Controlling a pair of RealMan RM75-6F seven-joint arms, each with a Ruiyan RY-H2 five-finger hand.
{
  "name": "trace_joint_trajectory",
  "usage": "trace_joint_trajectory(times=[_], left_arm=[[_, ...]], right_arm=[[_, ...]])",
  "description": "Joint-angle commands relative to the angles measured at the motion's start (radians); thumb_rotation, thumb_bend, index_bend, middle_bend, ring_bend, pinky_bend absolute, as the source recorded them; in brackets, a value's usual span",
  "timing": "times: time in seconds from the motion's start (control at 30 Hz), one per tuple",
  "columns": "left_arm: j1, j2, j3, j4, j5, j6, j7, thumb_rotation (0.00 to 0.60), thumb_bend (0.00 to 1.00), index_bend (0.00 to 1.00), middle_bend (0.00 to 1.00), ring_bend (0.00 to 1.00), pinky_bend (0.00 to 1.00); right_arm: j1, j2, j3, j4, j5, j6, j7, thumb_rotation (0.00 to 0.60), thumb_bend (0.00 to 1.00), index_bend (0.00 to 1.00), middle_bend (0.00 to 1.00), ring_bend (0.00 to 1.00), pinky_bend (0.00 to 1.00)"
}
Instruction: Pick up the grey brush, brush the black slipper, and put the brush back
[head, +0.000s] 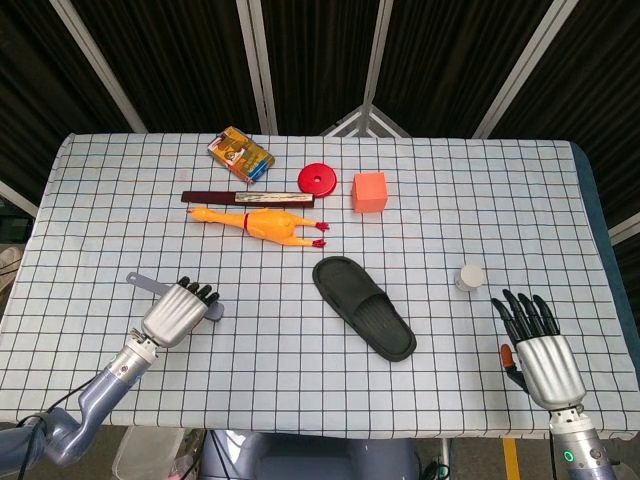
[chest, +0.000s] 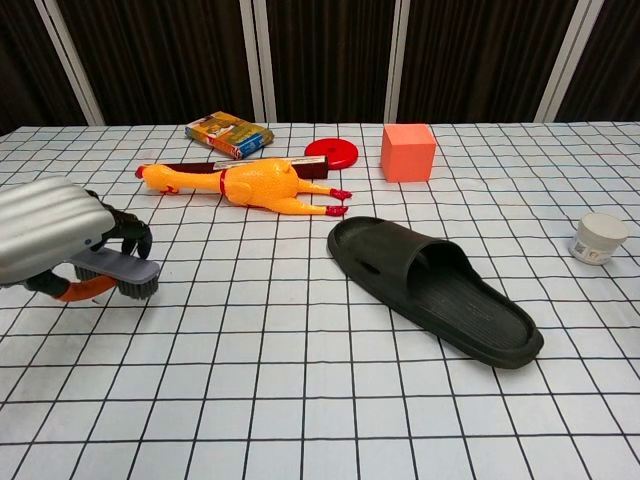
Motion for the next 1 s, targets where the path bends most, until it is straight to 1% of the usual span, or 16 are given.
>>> trace_joint_trajectory(times=[0.03, 0.1, 0.2, 0.27, 0.3, 0.33, 0.4, 0.5, 0.6, 0.77, 0.8, 0.87, 1.0], left_arm=[[0.050, -0.073, 0.006, 0.098, 0.010, 0.027, -0.015, 0.600, 0.50, 0.51, 0.58, 0.49, 0.42], [0.065, -0.101, 0.005, 0.143, 0.007, 0.025, -0.019, 0.600, 0.46, 0.48, 0.55, 0.46, 0.38], [0.085, -0.139, 0.002, 0.203, -0.004, 0.014, -0.014, 0.600, 0.30, 0.38, 0.47, 0.35, 0.32], [0.095, -0.160, -0.003, 0.231, -0.010, 0.007, -0.026, 0.600, 0.19, 0.22, 0.37, 0.26, 0.29], [0.099, -0.166, -0.006, 0.238, -0.011, 0.007, -0.035, 0.600, 0.16, 0.17, 0.32, 0.22, 0.28], [0.102, -0.170, -0.008, 0.243, -0.011, 0.009, -0.043, 0.600, 0.13, 0.09, 0.26, 0.17, 0.26], [0.105, -0.171, -0.012, 0.245, -0.006, 0.015, -0.063, 0.600, 0.09, 0.01, 0.16, 0.10, 0.23], [0.104, -0.151, -0.017, 0.210, 0.004, 0.019, -0.100, 0.600, 0.06, 0.00, 0.06, 0.04, 0.20], [0.098, -0.104, -0.023, 0.123, 0.012, 0.021, -0.172, 0.600, 0.04, 0.00, 0.02, 0.01, 0.16], [0.098, 0.012, -0.015, -0.061, 0.062, 0.077, -0.291, 0.600, 0.02, 0.00, 0.02, 0.01, 0.14], [0.100, 0.053, -0.013, -0.122, 0.083, 0.107, -0.328, 0.600, 0.02, 0.00, 0.02, 0.01, 0.14], [0.103, 0.124, -0.009, -0.210, 0.113, 0.145, -0.361, 0.600, 0.02, 0.00, 0.03, 0.01, 0.14], [0.115, 0.248, 0.001, -0.348, 0.141, 0.188, -0.392, 0.600, 0.02, 0.00, 0.03, 0.01, 0.13]], right_arm=[[-0.004, 0.002, 0.003, 0.002, -0.005, -0.002, 0.006, 0.600, 0.64, 0.00, 0.01, 0.00, 0.04], [-0.007, 0.005, 0.004, 0.004, -0.009, -0.004, 0.010, 0.600, 0.64, 0.00, 0.01, 0.00, 0.04], [-0.010, 0.008, 0.006, 0.002, -0.017, -0.007, 0.012, 0.600, 0.64, 0.00, 0.01, 0.00, 0.04], [-0.013, 0.009, 0.006, -0.001, -0.021, -0.009, 0.014, 0.600, 0.64, 0.00, 0.01, 0.00, 0.04], [-0.014, 0.010, 0.006, -0.001, -0.022, -0.011, 0.014, 0.600, 0.64, 0.00, 0.01, 0.00, 0.04], [-0.015, 0.011, 0.007, -0.002, -0.022, -0.012, 0.014, 0.600, 0.64, 0.00, 0.01, 0.00, 0.04], [-0.018, 0.012, 0.009, -0.002, -0.020, -0.017, 0.012, 0.600, 0.64, 0.00, 0.01, 0.00, 0.04], [-0.023, 0.015, 0.013, -0.006, -0.017, -0.021, 0.009, 0.600, 0.64, 0.00, 0.01, 0.00, 0.04], [-0.027, 0.017, 0.017, -0.011, -0.017, -0.023, 0.002, 0.600, 0.64, 0.00, 0.01, 0.00, 0.04], [-0.035, 0.018, 0.024, -0.016, -0.019, -0.019, -0.002, 0.600, 0.64, 0.00, 0.01, 0.00, 0.04], [-0.036, 0.019, 0.026, -0.017, -0.019, -0.021, -0.002, 0.600, 0.64, 0.00, 0.01, 0.00, 0.04], [-0.037, 0.019, 0.029, -0.018, -0.018, -0.025, -0.002, 0.600, 0.64, 0.00, 0.01, 0.00, 0.04], [-0.040, 0.021, 0.030, -0.021, -0.022, -0.031, -0.004, 0.600, 0.64, 0.00, 0.01, 0.00, 0.04]])
